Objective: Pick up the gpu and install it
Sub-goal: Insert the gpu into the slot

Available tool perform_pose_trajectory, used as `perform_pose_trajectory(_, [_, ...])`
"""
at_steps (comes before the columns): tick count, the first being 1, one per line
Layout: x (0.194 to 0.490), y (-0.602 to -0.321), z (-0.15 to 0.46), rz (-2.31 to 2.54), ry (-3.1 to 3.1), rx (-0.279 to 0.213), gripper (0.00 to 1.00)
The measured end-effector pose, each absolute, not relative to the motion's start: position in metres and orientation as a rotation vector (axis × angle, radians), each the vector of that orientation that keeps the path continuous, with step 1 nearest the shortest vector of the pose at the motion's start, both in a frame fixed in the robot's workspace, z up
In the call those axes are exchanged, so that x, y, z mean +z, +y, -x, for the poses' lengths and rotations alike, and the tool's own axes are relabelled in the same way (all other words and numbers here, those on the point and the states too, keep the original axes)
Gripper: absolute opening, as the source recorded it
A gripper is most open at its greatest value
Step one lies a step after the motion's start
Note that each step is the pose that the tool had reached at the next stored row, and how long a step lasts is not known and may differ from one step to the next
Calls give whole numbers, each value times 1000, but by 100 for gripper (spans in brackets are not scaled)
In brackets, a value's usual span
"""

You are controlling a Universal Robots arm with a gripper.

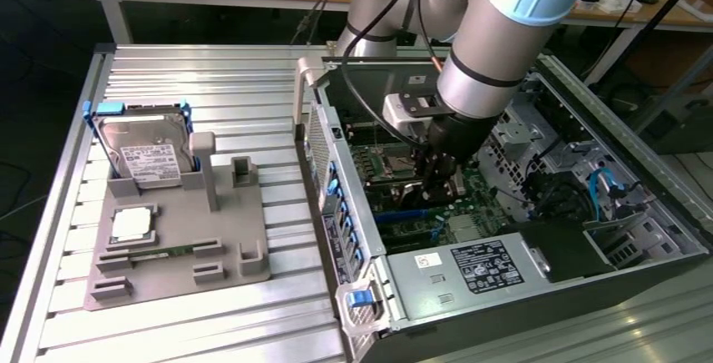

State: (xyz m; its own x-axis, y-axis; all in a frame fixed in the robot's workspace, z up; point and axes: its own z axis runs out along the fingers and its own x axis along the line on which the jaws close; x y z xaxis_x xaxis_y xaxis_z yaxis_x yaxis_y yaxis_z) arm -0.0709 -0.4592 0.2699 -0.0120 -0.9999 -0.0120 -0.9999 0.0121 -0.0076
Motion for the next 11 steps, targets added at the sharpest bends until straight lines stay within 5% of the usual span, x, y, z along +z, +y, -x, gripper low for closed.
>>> perform_pose_trajectory(11, [271, -459, 71, 2206, 2217, 5, 27])
